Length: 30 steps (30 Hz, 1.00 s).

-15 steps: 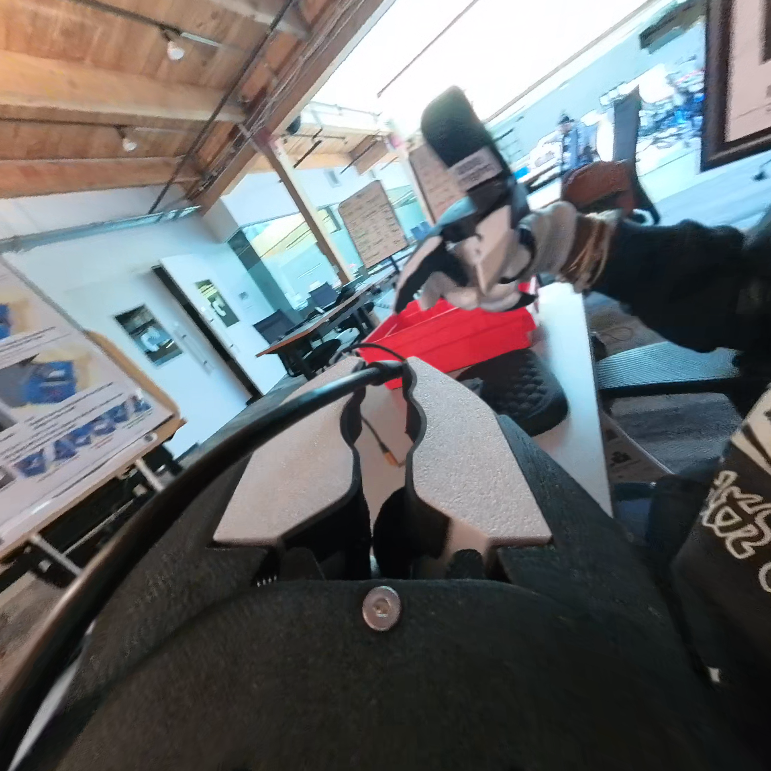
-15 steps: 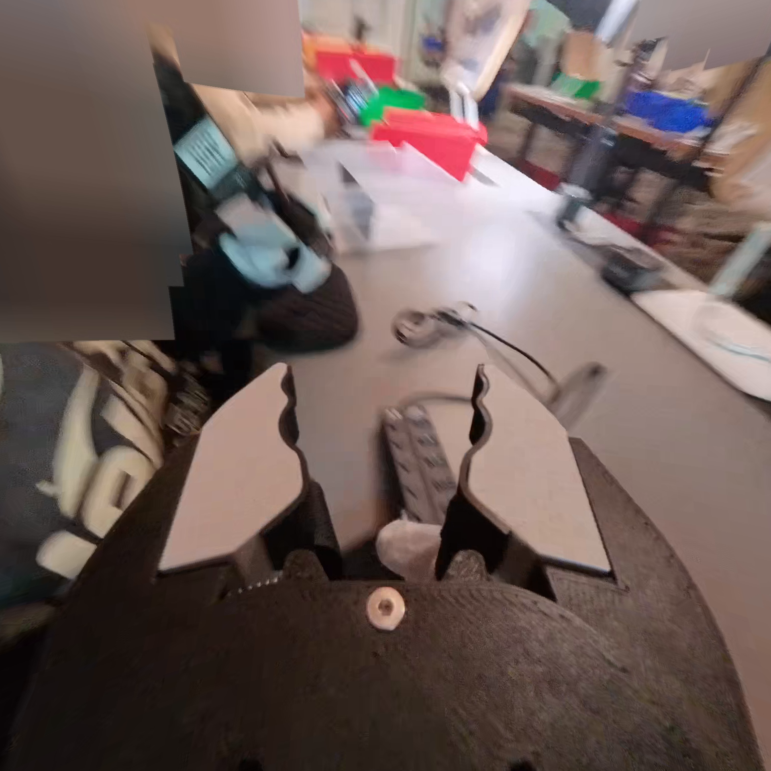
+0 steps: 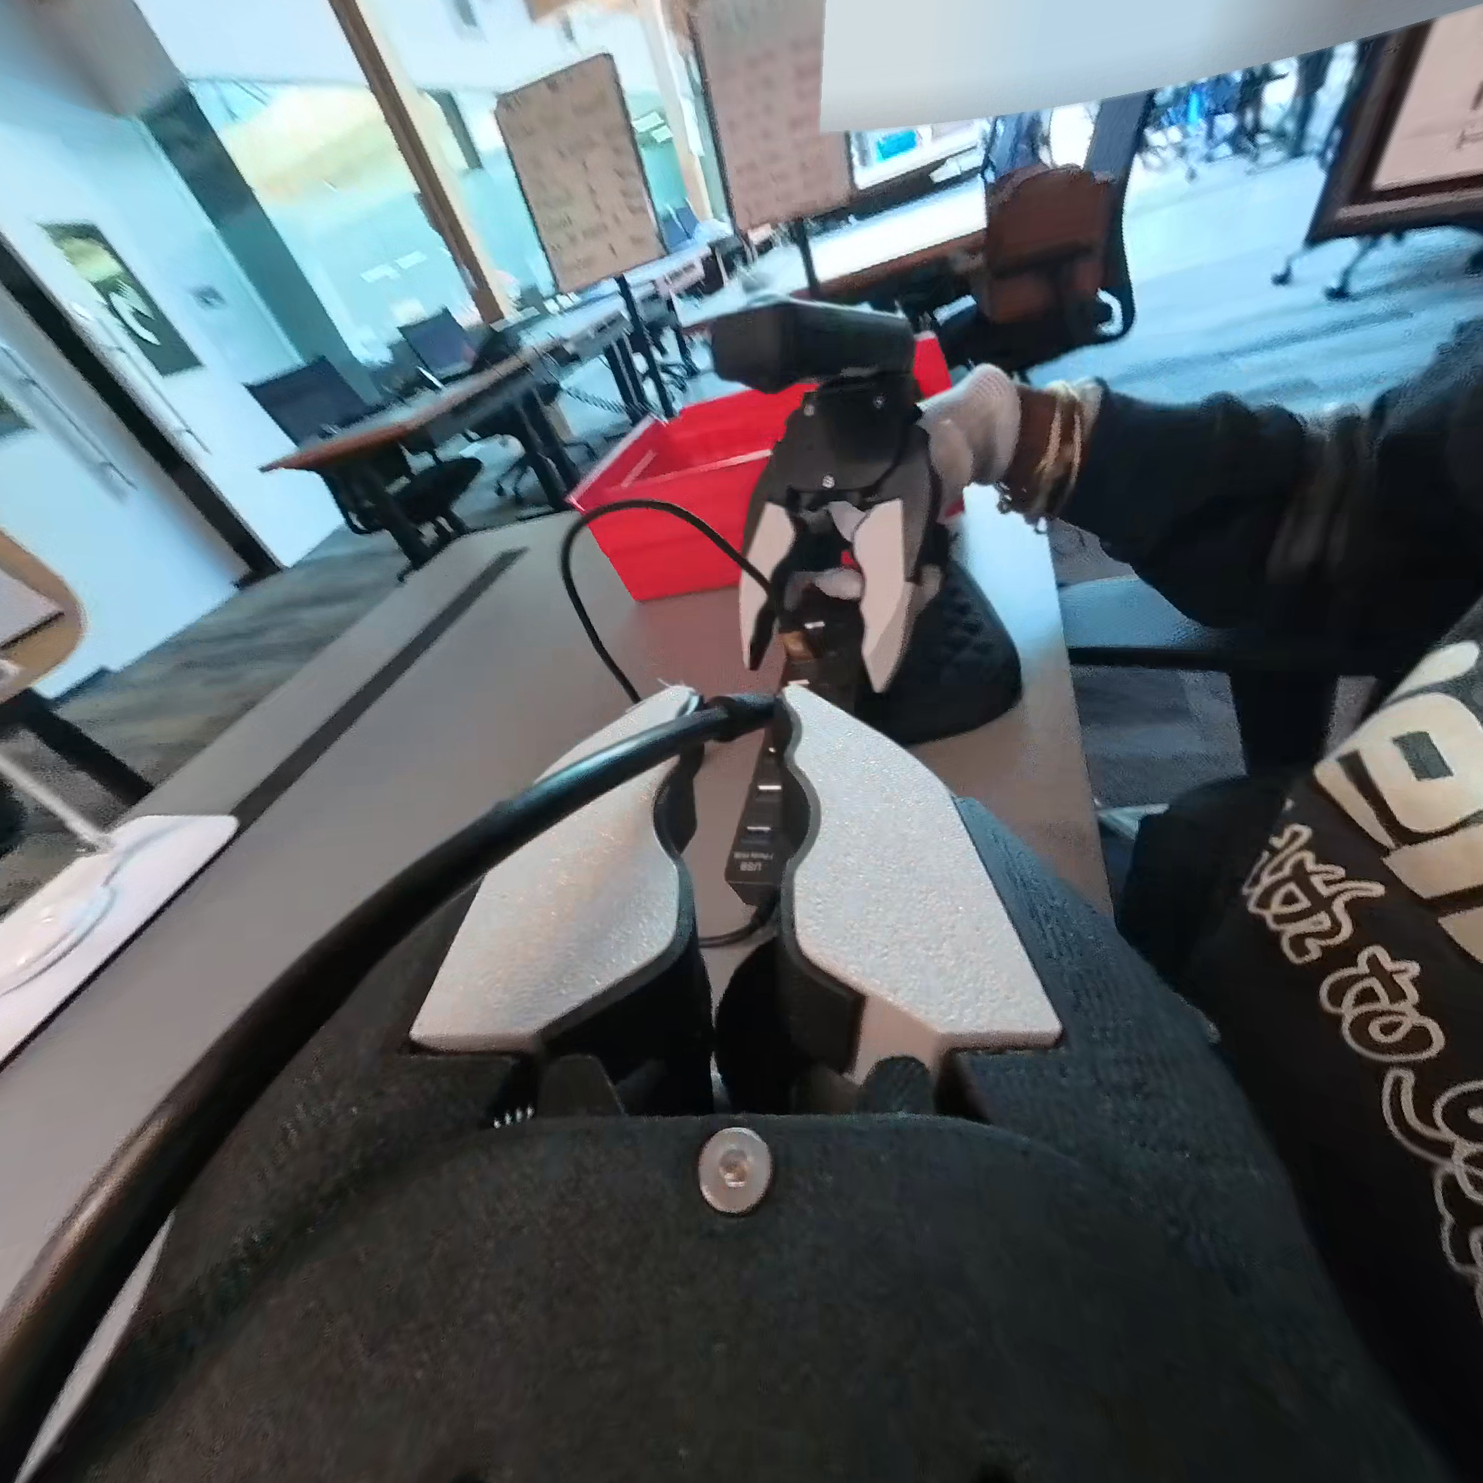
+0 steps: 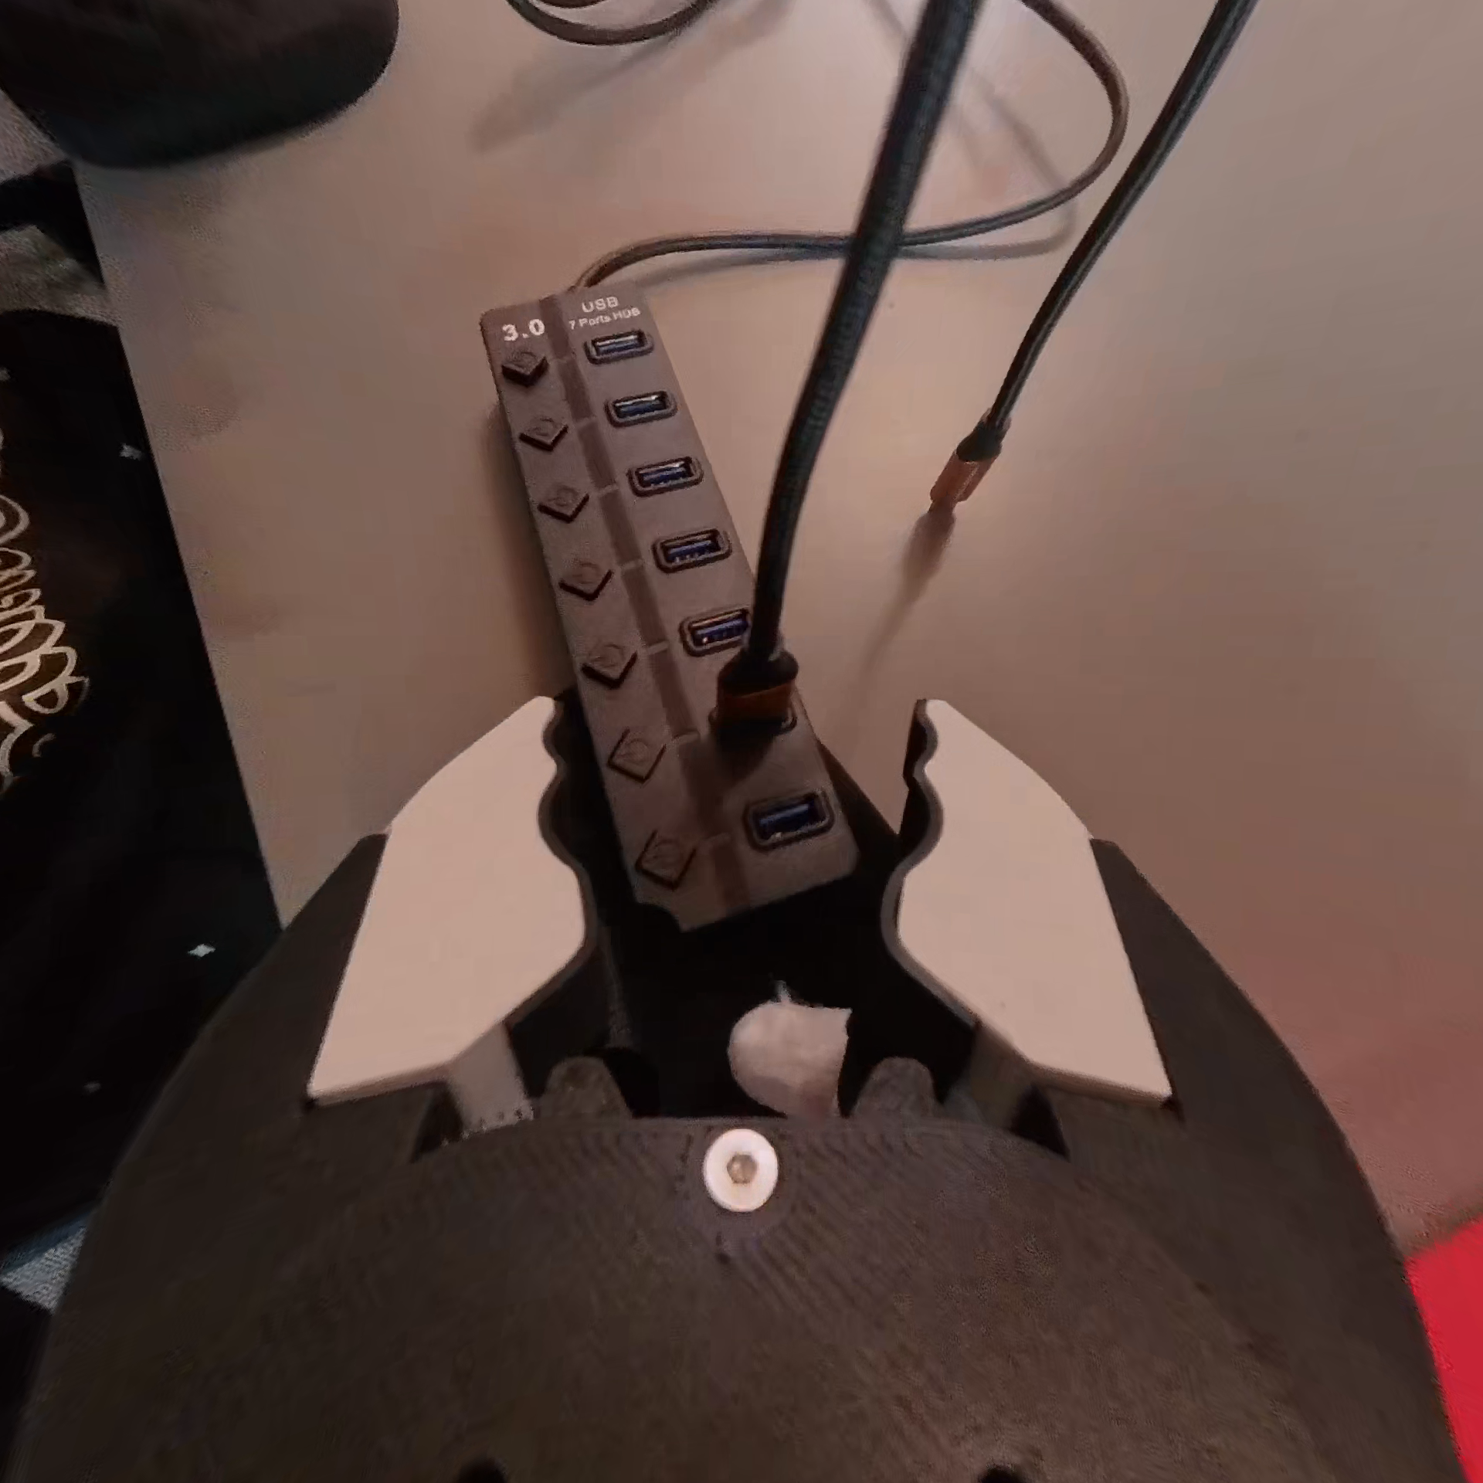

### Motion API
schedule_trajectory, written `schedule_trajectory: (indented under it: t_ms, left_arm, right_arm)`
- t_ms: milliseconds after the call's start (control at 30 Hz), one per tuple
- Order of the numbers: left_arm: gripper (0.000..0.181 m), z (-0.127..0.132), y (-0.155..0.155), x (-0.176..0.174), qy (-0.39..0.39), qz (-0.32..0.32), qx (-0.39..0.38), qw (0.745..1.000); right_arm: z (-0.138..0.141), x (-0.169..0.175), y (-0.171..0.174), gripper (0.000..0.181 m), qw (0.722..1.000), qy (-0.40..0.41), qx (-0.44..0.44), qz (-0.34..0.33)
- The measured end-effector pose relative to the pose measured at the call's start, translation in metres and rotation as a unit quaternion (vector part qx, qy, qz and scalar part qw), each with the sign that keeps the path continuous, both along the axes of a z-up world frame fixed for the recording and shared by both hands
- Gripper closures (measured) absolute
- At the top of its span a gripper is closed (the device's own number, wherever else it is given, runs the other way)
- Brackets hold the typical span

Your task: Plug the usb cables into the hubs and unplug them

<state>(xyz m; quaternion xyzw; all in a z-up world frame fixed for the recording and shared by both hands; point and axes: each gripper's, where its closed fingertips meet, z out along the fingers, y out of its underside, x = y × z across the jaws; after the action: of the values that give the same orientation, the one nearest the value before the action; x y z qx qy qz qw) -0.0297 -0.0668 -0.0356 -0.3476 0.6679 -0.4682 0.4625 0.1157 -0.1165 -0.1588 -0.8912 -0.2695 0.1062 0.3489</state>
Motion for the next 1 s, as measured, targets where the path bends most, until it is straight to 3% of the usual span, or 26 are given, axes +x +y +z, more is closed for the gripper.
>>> schedule_trajectory:
  t_ms: [100,233,400,733,1000]
  left_arm:
    - [0.165,-0.015,0.001,0.013,0.051,-0.017,0.007,0.999]
    - [0.165,-0.040,0.001,0.029,0.138,-0.029,0.015,0.990]
    - [0.165,-0.057,-0.014,0.049,0.183,-0.058,0.047,0.980]
    - [0.165,-0.077,-0.027,0.067,0.204,-0.086,0.042,0.974]
    - [0.166,-0.079,-0.028,0.070,0.198,-0.093,0.025,0.975]
  right_arm:
    - [-0.005,-0.016,0.002,0.123,0.997,0.060,0.006,0.051]
    - [0.002,-0.022,0.000,0.127,0.996,0.042,0.022,0.082]
    - [0.022,-0.032,-0.006,0.127,0.994,-0.013,0.054,0.098]
    - [0.032,-0.041,-0.010,0.127,0.991,-0.033,0.064,0.110]
    - [0.032,-0.043,-0.011,0.126,0.991,-0.029,0.060,0.113]
